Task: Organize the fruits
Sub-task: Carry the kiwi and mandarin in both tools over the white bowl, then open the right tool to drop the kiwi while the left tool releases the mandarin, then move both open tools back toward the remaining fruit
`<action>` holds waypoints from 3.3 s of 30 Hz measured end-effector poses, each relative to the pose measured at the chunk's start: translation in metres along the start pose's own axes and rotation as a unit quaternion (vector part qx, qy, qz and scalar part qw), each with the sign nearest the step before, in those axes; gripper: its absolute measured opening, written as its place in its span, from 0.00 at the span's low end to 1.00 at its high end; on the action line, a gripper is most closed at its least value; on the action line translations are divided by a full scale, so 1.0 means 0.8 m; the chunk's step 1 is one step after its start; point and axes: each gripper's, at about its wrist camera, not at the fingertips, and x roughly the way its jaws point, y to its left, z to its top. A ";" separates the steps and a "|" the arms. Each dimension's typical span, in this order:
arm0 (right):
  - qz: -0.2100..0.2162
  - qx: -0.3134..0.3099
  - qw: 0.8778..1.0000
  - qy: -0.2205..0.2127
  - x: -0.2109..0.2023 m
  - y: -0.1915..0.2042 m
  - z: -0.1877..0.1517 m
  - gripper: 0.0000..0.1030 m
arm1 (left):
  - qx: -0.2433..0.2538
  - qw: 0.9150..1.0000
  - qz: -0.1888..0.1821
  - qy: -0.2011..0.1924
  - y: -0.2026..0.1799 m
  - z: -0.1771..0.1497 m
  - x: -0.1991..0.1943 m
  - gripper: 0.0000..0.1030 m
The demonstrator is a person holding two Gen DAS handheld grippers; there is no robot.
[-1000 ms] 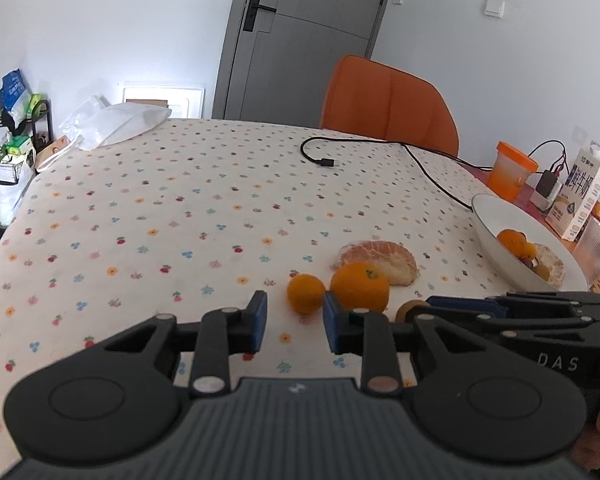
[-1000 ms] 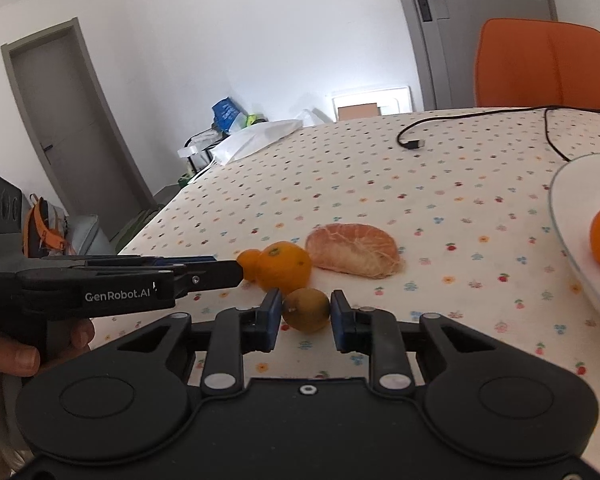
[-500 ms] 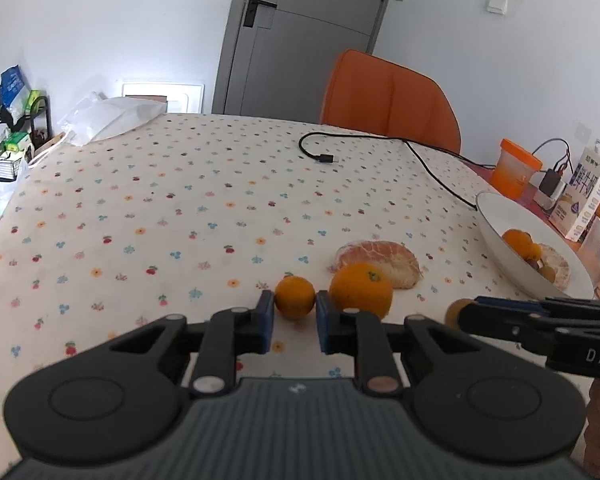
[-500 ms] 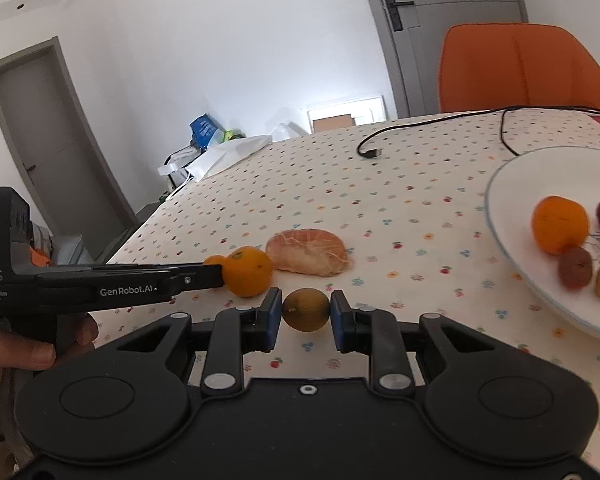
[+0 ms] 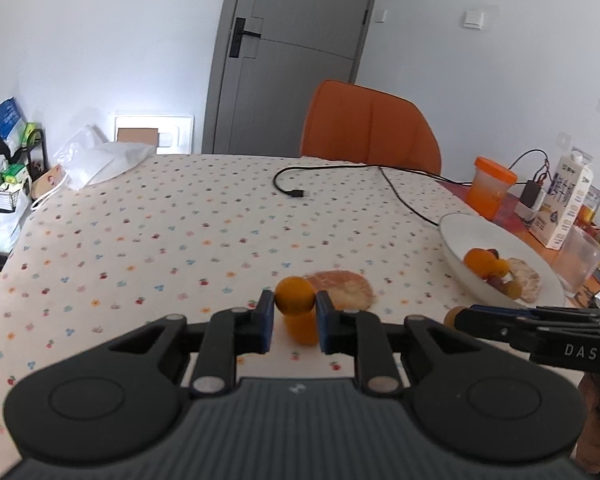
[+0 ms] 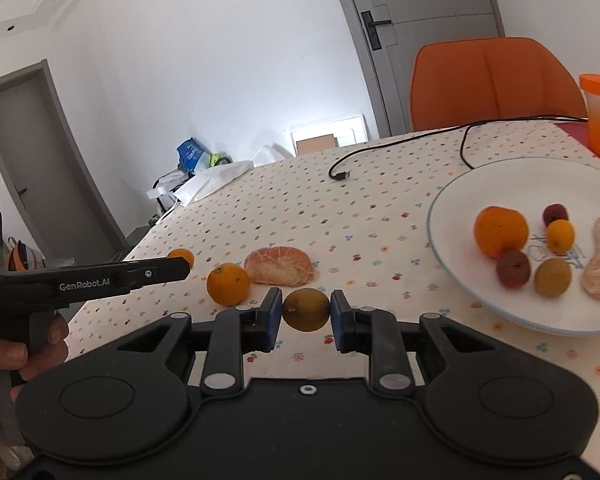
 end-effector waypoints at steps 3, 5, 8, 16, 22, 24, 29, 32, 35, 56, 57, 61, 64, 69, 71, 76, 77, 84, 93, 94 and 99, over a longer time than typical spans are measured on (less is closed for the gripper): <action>-0.003 0.003 1.000 -0.006 -0.009 -0.005 0.001 0.24 | 0.006 1.000 -0.007 -0.001 -0.012 0.001 -0.001 0.19; -0.006 0.005 1.000 -0.011 -0.016 -0.009 0.001 0.24 | 0.012 1.000 -0.012 -0.002 -0.022 0.001 -0.001 0.19; -0.011 0.008 1.000 -0.016 -0.026 -0.017 0.000 0.24 | 0.018 1.000 -0.019 -0.001 -0.036 0.002 0.001 0.19; -0.028 0.020 0.999 -0.033 -0.054 -0.043 0.000 0.24 | 0.034 0.999 -0.036 -0.002 -0.072 0.007 0.008 0.19; -0.045 0.028 0.998 -0.043 -0.072 -0.065 0.001 0.24 | 0.044 0.997 -0.055 -0.004 -0.100 0.010 0.014 0.19; -0.050 0.029 0.997 -0.046 -0.078 -0.070 0.002 0.24 | 0.047 0.997 -0.061 -0.004 -0.108 0.011 0.018 0.19; -0.065 0.033 0.996 -0.053 -0.091 -0.085 0.003 0.24 | 0.051 0.996 -0.078 0.000 -0.129 0.013 0.028 0.19; -0.074 0.038 0.995 -0.058 -0.099 -0.094 0.005 0.24 | 0.059 0.995 -0.086 -0.001 -0.142 0.015 0.033 0.19; -0.081 0.042 0.994 -0.063 -0.104 -0.104 0.007 0.24 | 0.064 0.994 -0.092 0.000 -0.153 0.019 0.039 0.19; -0.113 0.060 0.989 -0.079 -0.103 -0.161 0.018 0.24 | 0.099 0.987 -0.125 0.006 -0.230 0.037 0.091 0.19; -0.114 0.060 0.989 -0.079 -0.101 -0.163 0.018 0.24 | 0.102 0.987 -0.126 0.007 -0.234 0.037 0.094 0.19; -0.116 0.063 0.988 -0.079 -0.095 -0.170 0.020 0.24 | 0.109 0.985 -0.131 0.013 -0.245 0.036 0.107 0.19; -0.116 0.064 0.988 -0.080 -0.091 -0.174 0.020 0.24 | 0.109 0.985 -0.132 0.016 -0.249 0.036 0.115 0.19; -0.113 0.061 0.989 -0.079 -0.083 -0.178 0.022 0.29 | 0.113 0.985 -0.131 0.021 -0.255 0.036 0.128 0.19; -0.115 0.050 0.989 -0.074 -0.079 -0.176 0.021 0.39 | 0.114 0.985 -0.130 0.022 -0.258 0.036 0.131 0.19; -0.112 0.059 0.989 -0.070 -0.084 -0.179 0.011 0.41 | 0.118 0.983 -0.135 0.025 -0.263 0.035 0.136 0.19; -0.115 0.063 0.989 -0.070 -0.087 -0.180 0.009 0.41 | 0.119 0.983 -0.138 0.026 -0.264 0.035 0.136 0.20; -0.106 0.071 0.989 -0.077 -0.099 -0.178 0.000 0.41 | 0.113 0.986 -0.123 0.021 -0.257 0.035 0.129 0.23; -0.103 0.075 0.989 -0.077 -0.104 -0.166 -0.005 0.42 | 0.095 0.990 -0.099 0.014 -0.224 0.035 0.100 0.36; -0.103 0.075 0.989 -0.078 -0.105 -0.165 -0.005 0.44 | 0.091 0.991 -0.096 0.014 -0.220 0.035 0.098 0.37; -0.110 0.076 0.988 -0.082 -0.109 -0.157 -0.005 0.54 | 0.086 0.993 -0.076 0.008 -0.202 0.031 0.081 0.54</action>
